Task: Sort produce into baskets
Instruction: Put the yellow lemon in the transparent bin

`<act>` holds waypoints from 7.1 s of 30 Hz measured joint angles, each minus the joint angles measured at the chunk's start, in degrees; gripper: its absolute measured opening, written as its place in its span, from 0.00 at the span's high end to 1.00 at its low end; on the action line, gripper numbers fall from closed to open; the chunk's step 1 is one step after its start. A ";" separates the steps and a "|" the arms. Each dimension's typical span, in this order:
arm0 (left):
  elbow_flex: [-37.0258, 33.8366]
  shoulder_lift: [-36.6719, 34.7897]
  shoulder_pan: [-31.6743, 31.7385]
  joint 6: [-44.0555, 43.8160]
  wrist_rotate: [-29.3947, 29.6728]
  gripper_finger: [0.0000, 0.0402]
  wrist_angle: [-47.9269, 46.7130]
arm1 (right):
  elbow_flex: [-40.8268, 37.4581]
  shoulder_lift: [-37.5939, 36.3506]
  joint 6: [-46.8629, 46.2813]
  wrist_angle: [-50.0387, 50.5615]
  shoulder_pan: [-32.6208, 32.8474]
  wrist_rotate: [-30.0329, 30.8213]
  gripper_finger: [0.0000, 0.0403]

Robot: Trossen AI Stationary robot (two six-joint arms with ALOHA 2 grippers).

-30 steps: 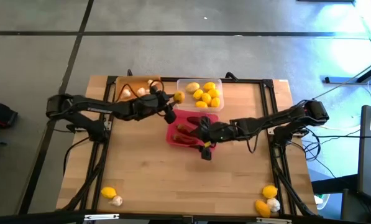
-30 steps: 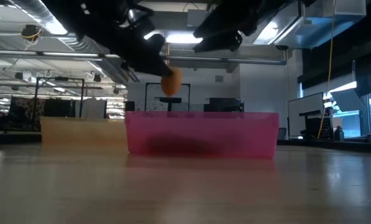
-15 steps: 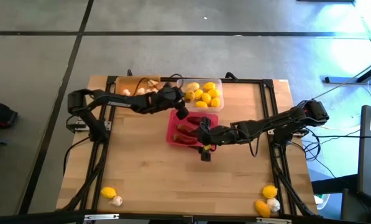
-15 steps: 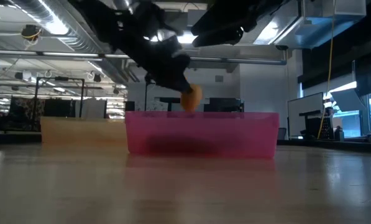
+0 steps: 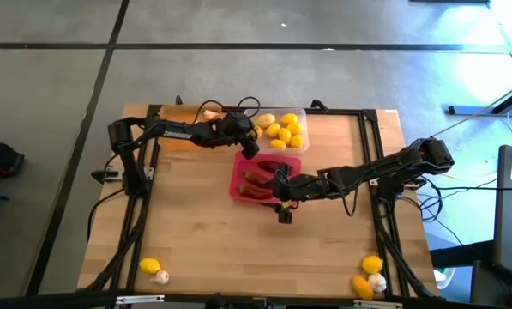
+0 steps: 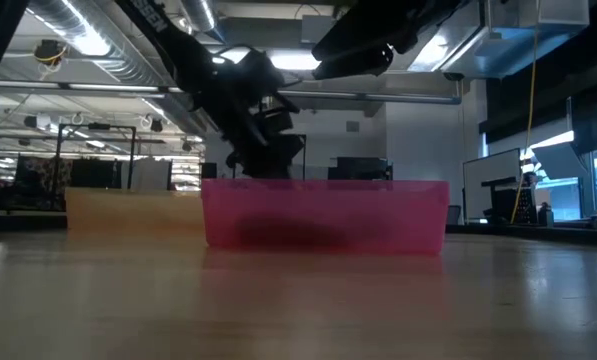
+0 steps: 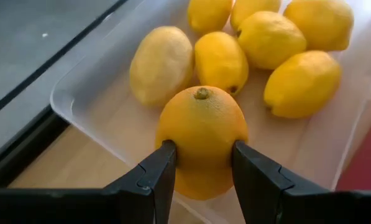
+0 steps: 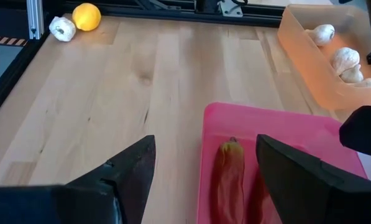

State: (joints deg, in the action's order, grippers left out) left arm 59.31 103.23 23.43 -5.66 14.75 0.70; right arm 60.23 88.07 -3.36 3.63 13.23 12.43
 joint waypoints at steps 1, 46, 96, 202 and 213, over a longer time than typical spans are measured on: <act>0.00 0.10 0.01 -0.22 -0.06 0.66 -0.20 | 0.00 0.00 0.00 0.00 0.00 0.00 0.33; 2.03 -26.66 -12.28 7.11 -1.08 0.49 -24.43 | -0.04 0.00 -0.83 0.89 0.00 0.00 0.33; 2.03 -16.19 -73.00 -50.09 -15.00 0.49 -47.39 | -0.07 0.00 13.01 2.75 -0.13 2.14 0.33; 2.05 -22.43 -10.69 0.12 13.47 0.64 -20.98 | -0.02 -6.23 0.37 25.65 -1.02 20.08 0.33; 2.05 -7.82 0.18 7.00 4.21 0.64 -3.88 | -0.02 -6.23 -3.44 26.52 -1.70 21.09 0.33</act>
State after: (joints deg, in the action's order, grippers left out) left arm 61.36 95.41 23.61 1.33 18.95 -3.18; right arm 60.20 81.84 -6.80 30.15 11.53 33.52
